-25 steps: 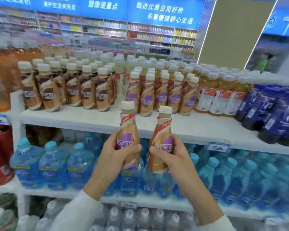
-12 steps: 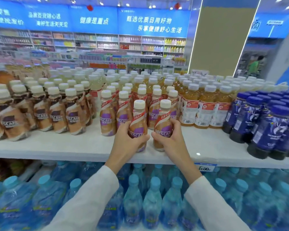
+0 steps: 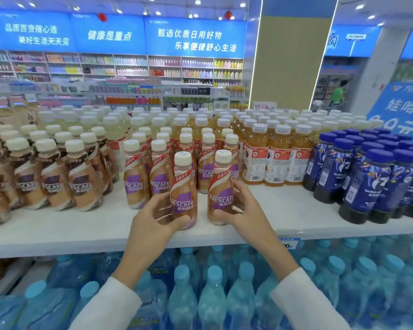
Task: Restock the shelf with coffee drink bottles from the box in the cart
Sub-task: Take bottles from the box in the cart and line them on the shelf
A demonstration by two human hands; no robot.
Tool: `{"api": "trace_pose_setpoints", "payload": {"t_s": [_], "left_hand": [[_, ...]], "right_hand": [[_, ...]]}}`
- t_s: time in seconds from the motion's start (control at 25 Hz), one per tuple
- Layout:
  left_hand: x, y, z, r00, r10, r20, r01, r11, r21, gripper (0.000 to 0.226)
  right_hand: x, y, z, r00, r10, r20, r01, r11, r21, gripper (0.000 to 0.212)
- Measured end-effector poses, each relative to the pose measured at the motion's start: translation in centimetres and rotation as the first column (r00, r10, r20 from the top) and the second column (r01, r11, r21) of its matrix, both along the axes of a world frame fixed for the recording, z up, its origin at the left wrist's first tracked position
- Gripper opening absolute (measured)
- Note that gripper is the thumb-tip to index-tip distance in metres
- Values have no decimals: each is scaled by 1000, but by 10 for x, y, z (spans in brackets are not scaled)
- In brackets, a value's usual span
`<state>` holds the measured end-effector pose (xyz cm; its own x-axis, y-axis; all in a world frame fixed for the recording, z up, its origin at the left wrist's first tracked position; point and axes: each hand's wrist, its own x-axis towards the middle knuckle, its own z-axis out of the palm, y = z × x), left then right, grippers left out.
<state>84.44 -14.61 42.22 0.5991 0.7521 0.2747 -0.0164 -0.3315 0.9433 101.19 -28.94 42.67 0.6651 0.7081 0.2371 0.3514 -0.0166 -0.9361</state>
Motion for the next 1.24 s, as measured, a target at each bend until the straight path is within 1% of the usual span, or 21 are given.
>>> {"api": "trace_pose_setpoints", "payload": {"t_s": [0.12,0.24,0.28,0.36,0.44,0.52,0.64,0.72,0.84,0.96,1.04,1.16,1.24], "left_hand": [[5,-5,0,998,61,2,-61,998,14,58],[13,-10,-2,996,89,18,-90,995,42,59],[13,-11,-2,995,94,17,-95,995,44,59],[13,-10,-1,996,93,12,-94,994,50,61],[12,-10,-2,996,85,9,-86,994,62,62],[11,-12,-3,996,85,23,-86,994,69,65],[13,-16,-5,992,117,48,-121,988,97,71],[17,-16,-6,989,140,45,-144,983,111,70],[22,-15,-8,987,155,40,-158,983,90,68],[22,-18,-9,982,186,23,-187,978,95,66],[22,-21,-11,978,206,30,-208,975,82,62],[25,-25,-13,969,245,39,-248,964,99,56],[31,-24,-14,954,297,28,-298,943,149,54]], "right_hand": [[-4,2,2,998,-22,57,24,999,-41,71],[-10,7,3,982,-84,167,98,993,-73,69],[-12,8,3,979,-97,182,111,992,-67,69],[-13,8,1,980,-92,175,103,993,-54,70],[-15,3,0,989,-60,137,66,997,-41,71],[-17,0,-1,993,-67,98,68,998,2,71],[-20,0,-4,987,-128,100,123,991,52,60],[-19,1,-6,989,-121,83,117,992,54,55],[-14,1,-6,997,-56,55,54,998,34,60],[-11,-2,-6,998,-10,69,10,1000,1,66],[-15,-1,-8,996,-66,67,65,998,16,68],[-20,7,-12,968,-233,92,227,971,74,61],[-20,16,-13,962,-255,93,248,965,88,57]]}}
